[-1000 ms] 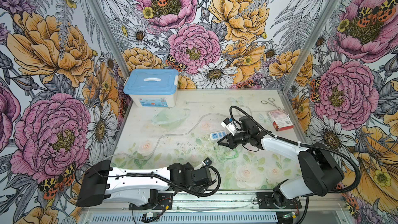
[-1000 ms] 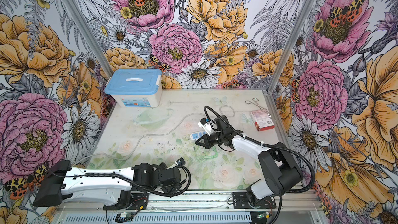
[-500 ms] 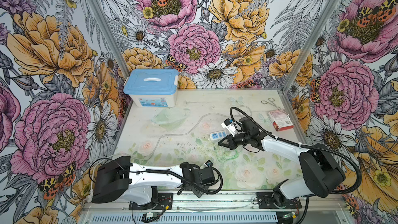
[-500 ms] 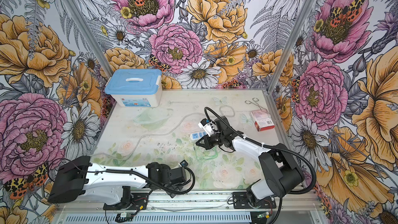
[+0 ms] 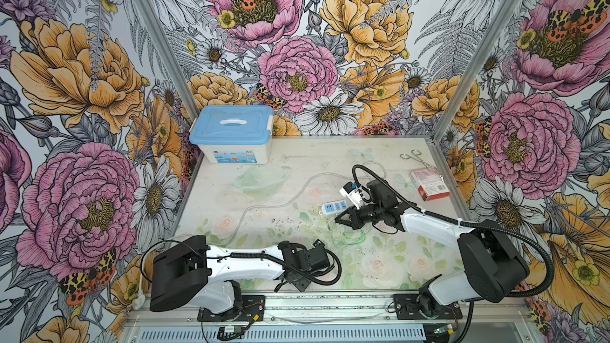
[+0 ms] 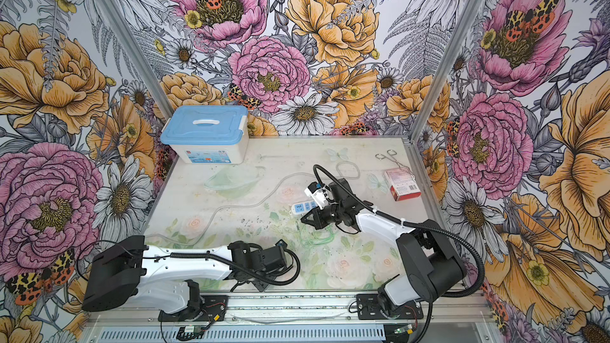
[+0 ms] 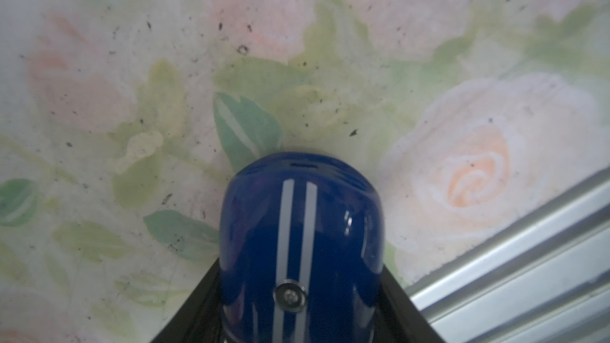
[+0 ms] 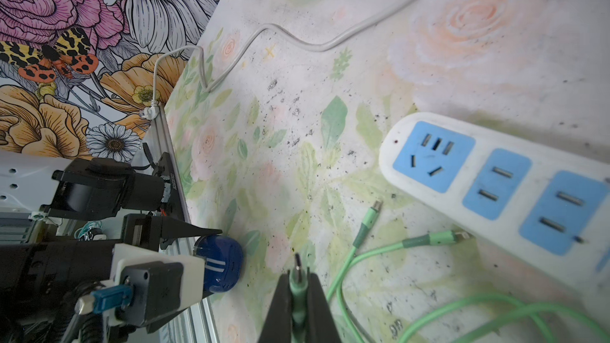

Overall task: Charge the electric shaver
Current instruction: Pick up the electric shaver from the center of the board.

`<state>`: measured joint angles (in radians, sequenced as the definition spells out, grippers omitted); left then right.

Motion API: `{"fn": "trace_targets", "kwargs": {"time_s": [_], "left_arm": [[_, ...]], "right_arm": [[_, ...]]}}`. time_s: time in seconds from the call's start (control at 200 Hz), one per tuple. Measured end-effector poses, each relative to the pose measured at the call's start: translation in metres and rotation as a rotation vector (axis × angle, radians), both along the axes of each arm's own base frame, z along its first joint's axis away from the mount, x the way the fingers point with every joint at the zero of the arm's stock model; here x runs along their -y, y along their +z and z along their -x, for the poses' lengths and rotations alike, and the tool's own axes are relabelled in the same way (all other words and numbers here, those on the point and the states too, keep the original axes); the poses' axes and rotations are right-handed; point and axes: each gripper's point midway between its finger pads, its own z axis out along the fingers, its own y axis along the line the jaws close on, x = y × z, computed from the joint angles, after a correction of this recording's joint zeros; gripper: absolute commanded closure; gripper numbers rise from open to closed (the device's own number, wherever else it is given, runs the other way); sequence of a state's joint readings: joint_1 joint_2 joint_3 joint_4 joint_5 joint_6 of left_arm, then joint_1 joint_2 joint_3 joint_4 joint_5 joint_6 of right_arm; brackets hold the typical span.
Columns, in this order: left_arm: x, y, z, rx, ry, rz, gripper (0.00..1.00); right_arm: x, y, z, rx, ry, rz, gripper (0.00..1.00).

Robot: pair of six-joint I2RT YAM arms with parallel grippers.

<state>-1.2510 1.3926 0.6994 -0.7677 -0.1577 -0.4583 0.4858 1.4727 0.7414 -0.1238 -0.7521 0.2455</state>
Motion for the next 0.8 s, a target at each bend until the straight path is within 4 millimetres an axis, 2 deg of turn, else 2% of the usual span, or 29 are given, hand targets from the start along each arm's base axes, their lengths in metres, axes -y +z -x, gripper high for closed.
{"fn": "trace_targets", "kwargs": {"time_s": [0.08, 0.19, 0.385, 0.565, 0.801], "left_arm": [[0.003, 0.0, -0.005, -0.005, 0.002, 0.004, 0.52], [0.006, 0.0, -0.014, -0.016, 0.017, 0.016, 0.33], [0.016, -0.003, -0.025, -0.036, 0.014, 0.012, 0.17], [0.03, -0.004, -0.029, -0.057, -0.014, 0.022, 0.14], [0.029, -0.003, -0.028, -0.085, -0.004, 0.041, 0.15]], "right_arm": [[0.0, 0.0, -0.001, 0.002, -0.003, 0.003, 1.0], [0.001, -0.001, -0.002, 0.004, -0.008, 0.009, 1.0], [0.002, -0.002, -0.003, 0.008, -0.017, 0.016, 1.0], [0.004, -0.003, -0.005, 0.007, -0.025, 0.019, 1.0], [0.006, -0.005, -0.005, 0.003, -0.029, 0.021, 1.0]]}}
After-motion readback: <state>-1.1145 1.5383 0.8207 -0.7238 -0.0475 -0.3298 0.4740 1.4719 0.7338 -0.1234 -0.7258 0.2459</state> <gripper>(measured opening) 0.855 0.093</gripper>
